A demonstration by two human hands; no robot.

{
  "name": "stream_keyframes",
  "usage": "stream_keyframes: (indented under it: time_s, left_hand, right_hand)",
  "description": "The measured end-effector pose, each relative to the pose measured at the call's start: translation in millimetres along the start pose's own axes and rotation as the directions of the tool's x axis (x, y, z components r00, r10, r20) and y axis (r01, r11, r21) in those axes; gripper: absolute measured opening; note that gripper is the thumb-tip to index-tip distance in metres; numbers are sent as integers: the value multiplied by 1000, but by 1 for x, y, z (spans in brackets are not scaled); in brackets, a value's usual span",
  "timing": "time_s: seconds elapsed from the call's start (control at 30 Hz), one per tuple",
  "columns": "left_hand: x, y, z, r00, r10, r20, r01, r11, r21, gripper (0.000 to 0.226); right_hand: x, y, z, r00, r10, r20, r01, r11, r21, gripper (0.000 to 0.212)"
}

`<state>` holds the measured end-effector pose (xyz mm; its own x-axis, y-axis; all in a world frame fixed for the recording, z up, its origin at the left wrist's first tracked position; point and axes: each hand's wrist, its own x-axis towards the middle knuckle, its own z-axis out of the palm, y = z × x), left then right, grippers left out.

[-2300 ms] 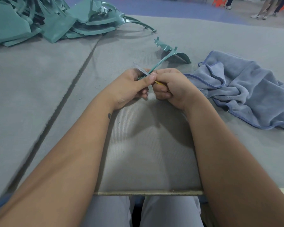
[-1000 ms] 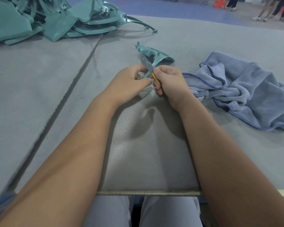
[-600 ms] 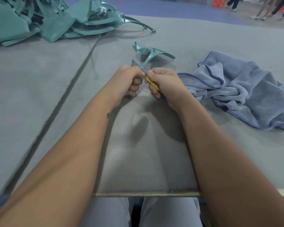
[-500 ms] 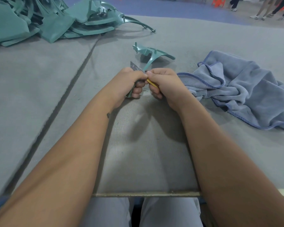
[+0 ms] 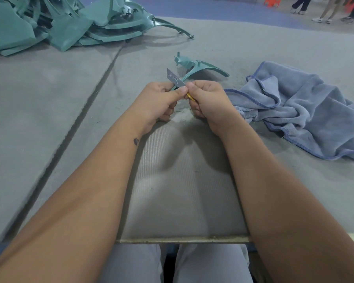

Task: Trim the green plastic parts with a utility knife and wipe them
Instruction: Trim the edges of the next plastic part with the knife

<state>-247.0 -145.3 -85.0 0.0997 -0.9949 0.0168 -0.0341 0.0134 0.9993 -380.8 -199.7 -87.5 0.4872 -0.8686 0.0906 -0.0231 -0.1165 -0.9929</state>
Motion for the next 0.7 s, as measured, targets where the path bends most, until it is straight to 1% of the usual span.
stream_keyframes:
  time_s: [0.2, 0.43, 0.5, 0.57, 0.7]
  left_hand:
    - [2, 0, 3, 999, 1, -40, 0, 1000, 28, 28]
    - [4, 1, 5, 998, -17, -63, 19, 999, 30, 28]
    - [4, 1, 5, 998, -25, -65, 26, 999, 22, 24]
    - [3, 1, 4, 998, -29, -64, 31, 999, 23, 24]
    - [2, 0, 3, 998, -37, -50, 37, 999, -6, 25]
  right_hand:
    - [3, 1, 1, 998, 16, -67, -13, 999, 44, 37]
    - [7, 4, 4, 991, -17, -132, 18, 1000, 4, 37]
    - [10, 4, 3, 981, 0, -193, 13, 998, 69, 39]
    - [14, 5, 1, 965, 36, -259, 8, 986, 166, 40]
    - [19, 6, 0, 943, 69, -325, 8, 973, 230, 39]
